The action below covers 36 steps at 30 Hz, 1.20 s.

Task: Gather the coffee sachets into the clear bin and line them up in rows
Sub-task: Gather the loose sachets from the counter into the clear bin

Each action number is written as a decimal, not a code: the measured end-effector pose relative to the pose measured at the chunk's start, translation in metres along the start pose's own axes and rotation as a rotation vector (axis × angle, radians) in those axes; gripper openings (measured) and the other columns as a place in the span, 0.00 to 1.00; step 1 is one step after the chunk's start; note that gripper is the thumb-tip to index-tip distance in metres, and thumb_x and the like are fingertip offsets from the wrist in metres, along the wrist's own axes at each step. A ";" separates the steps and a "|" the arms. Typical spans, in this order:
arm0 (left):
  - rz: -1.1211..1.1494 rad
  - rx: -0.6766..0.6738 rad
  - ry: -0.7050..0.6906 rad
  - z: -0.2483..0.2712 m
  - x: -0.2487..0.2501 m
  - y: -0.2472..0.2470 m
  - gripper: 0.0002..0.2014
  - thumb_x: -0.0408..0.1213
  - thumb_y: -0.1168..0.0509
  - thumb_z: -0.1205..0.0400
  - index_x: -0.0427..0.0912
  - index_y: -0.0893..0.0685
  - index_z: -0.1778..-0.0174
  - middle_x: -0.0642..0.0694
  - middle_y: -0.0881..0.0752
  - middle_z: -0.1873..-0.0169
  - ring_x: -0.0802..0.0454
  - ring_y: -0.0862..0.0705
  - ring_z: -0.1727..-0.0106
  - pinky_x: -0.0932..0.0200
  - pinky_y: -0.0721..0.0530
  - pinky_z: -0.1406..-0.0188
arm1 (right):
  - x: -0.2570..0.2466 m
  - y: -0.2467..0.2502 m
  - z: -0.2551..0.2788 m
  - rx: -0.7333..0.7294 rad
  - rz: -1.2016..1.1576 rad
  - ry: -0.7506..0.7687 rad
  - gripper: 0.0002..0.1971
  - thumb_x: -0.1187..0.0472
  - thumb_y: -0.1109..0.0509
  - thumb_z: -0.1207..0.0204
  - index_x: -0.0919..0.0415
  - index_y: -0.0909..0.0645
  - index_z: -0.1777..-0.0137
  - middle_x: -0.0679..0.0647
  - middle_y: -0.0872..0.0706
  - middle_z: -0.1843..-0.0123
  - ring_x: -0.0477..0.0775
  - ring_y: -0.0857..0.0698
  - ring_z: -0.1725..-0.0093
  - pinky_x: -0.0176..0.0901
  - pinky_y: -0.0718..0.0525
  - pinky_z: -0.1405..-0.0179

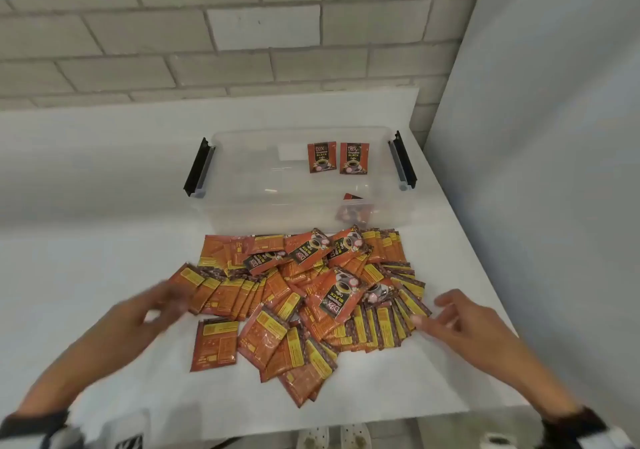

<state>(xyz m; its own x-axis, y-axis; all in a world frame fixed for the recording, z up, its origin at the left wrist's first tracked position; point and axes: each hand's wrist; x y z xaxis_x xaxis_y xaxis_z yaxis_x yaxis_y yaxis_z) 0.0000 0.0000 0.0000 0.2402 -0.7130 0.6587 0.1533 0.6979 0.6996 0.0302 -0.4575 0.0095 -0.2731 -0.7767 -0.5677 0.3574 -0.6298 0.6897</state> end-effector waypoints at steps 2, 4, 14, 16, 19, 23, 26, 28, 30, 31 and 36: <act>-0.145 0.113 0.083 -0.034 0.019 -0.007 0.21 0.42 0.38 0.16 0.54 0.26 0.26 0.40 0.22 0.30 0.41 0.22 0.32 0.43 0.23 0.35 | -0.007 -0.008 -0.011 0.027 0.010 -0.021 0.28 0.33 0.30 0.32 0.50 0.33 0.41 0.47 0.17 0.53 0.38 0.20 0.59 0.31 0.27 0.68; -0.269 0.101 0.228 -0.052 0.028 -0.011 0.31 0.46 0.39 0.15 0.49 0.41 0.17 0.35 0.33 0.22 0.32 0.35 0.24 0.37 0.33 0.26 | -0.009 -0.014 -0.018 0.036 0.007 -0.001 0.21 0.43 0.26 0.27 0.53 0.30 0.44 0.47 0.17 0.55 0.37 0.21 0.61 0.31 0.28 0.69; 0.037 0.115 0.230 -0.053 0.014 0.008 0.15 0.40 0.24 0.26 0.39 0.14 0.46 0.43 0.11 0.54 0.41 0.13 0.49 0.43 0.18 0.42 | 0.018 0.028 -0.019 0.137 -0.209 0.037 0.07 0.53 0.22 0.29 0.56 0.13 0.61 0.47 0.15 0.70 0.52 0.20 0.67 0.45 0.28 0.64; 0.221 0.056 0.192 -0.046 0.023 0.015 0.11 0.41 0.28 0.24 0.44 0.11 0.48 0.44 0.09 0.55 0.44 0.11 0.50 0.50 0.18 0.44 | 0.018 0.032 -0.023 0.166 -0.180 0.070 0.09 0.52 0.25 0.26 0.54 0.15 0.65 0.50 0.18 0.71 0.53 0.24 0.68 0.48 0.30 0.64; 0.215 -0.076 0.187 -0.045 0.032 0.012 0.12 0.46 0.28 0.26 0.46 0.11 0.49 0.48 0.08 0.56 0.48 0.11 0.51 0.55 0.19 0.48 | 0.012 0.025 -0.034 0.180 -0.074 0.158 0.08 0.53 0.28 0.22 0.49 0.19 0.63 0.55 0.18 0.58 0.55 0.19 0.56 0.41 0.24 0.58; -0.066 0.022 0.161 -0.055 0.032 -0.008 0.08 0.43 0.25 0.24 0.45 0.12 0.53 0.49 0.12 0.60 0.49 0.13 0.57 0.47 0.17 0.46 | 0.004 0.009 -0.045 0.165 0.030 0.162 0.06 0.56 0.35 0.17 0.59 0.22 0.50 0.57 0.19 0.52 0.53 0.20 0.55 0.30 0.30 0.65; -0.115 0.124 0.175 -0.057 0.040 -0.012 0.10 0.37 0.26 0.23 0.36 0.16 0.51 0.43 0.15 0.58 0.44 0.16 0.57 0.48 0.18 0.53 | 0.000 0.010 -0.047 0.169 -0.034 0.128 0.08 0.57 0.39 0.15 0.61 0.27 0.45 0.51 0.18 0.58 0.48 0.19 0.60 0.35 0.28 0.69; -0.010 0.180 0.165 -0.056 0.044 -0.006 0.10 0.34 0.26 0.24 0.38 0.18 0.51 0.41 0.14 0.55 0.45 0.16 0.57 0.52 0.17 0.58 | 0.000 0.017 -0.048 0.215 -0.135 0.162 0.07 0.57 0.38 0.16 0.60 0.27 0.44 0.48 0.17 0.58 0.54 0.17 0.57 0.45 0.20 0.61; 0.087 0.226 0.141 -0.054 0.048 0.006 0.11 0.33 0.27 0.23 0.40 0.19 0.48 0.41 0.14 0.54 0.48 0.16 0.59 0.59 0.20 0.64 | 0.000 0.027 -0.049 0.273 -0.238 0.207 0.07 0.58 0.37 0.17 0.56 0.28 0.41 0.47 0.16 0.54 0.57 0.15 0.52 0.56 0.17 0.50; 0.152 0.234 0.120 -0.054 0.051 0.012 0.12 0.32 0.27 0.23 0.40 0.20 0.46 0.40 0.15 0.53 0.47 0.16 0.58 0.59 0.19 0.65 | -0.002 0.032 -0.049 0.289 -0.286 0.224 0.08 0.59 0.38 0.16 0.55 0.28 0.39 0.47 0.16 0.53 0.56 0.16 0.51 0.56 0.17 0.47; 0.540 0.105 0.104 -0.058 0.077 0.017 0.31 0.37 0.25 0.29 0.45 0.27 0.31 0.36 0.16 0.46 0.42 0.12 0.51 0.57 0.15 0.53 | -0.034 0.039 -0.049 0.182 -0.640 0.233 0.12 0.53 0.39 0.20 0.54 0.27 0.40 0.54 0.15 0.50 0.47 0.15 0.53 0.40 0.12 0.55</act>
<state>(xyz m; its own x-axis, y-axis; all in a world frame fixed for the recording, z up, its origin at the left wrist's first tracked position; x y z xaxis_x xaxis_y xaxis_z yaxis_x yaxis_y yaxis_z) 0.0770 -0.0396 0.0464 0.3523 -0.2422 0.9040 -0.1124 0.9480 0.2977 0.0974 -0.4550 0.0339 -0.1743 -0.2421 -0.9545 0.0292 -0.9701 0.2408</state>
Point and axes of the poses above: each hand's wrist, its own z-axis away from the middle knuckle, its own y-axis out of the back of the hand, x = y × z
